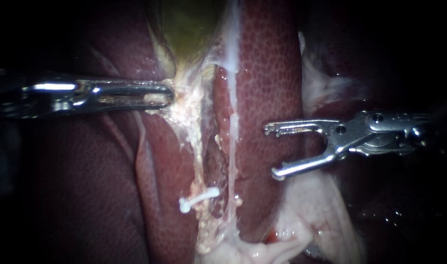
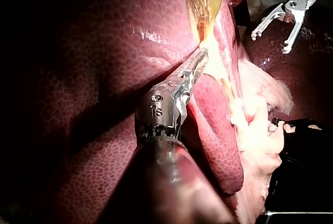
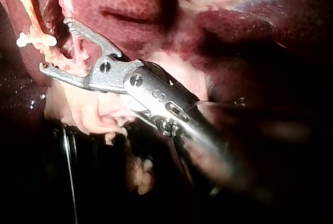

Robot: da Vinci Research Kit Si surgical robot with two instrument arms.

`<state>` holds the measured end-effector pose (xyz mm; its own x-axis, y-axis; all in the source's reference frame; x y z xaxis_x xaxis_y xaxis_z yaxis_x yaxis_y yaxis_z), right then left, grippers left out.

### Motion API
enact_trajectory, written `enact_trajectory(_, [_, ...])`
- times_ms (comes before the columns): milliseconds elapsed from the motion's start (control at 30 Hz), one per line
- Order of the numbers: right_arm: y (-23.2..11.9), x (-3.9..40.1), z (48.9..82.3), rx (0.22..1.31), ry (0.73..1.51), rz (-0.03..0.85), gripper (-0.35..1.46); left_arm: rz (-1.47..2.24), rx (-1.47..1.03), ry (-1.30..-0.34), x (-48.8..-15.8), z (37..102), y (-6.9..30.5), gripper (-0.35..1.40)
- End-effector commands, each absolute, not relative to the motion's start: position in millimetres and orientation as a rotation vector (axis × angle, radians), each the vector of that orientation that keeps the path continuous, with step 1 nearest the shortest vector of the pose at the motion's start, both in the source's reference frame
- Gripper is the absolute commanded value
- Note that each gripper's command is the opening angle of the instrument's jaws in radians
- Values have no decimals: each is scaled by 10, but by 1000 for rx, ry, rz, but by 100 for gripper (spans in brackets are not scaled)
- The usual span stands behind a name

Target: Going back first clip left tube

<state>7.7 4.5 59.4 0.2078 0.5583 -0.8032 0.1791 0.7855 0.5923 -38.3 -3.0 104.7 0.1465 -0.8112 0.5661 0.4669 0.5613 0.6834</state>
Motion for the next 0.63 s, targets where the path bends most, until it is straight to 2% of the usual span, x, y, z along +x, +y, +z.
enact_trajectory(33, [44, 78, 593, 663, 1362, 293, 60, -951, 394, -1068, -388, 1050, -31, -35])
enact_trajectory(200, [44, 78, 592, 663, 1362, 293, 60, -947, 403, -1068, -399, 1057, -35, -35])
enact_trajectory(633, [43, 79, 590, 663, 1363, 293, 60, -946, 404, -1069, -399, 1056, -36, -35])
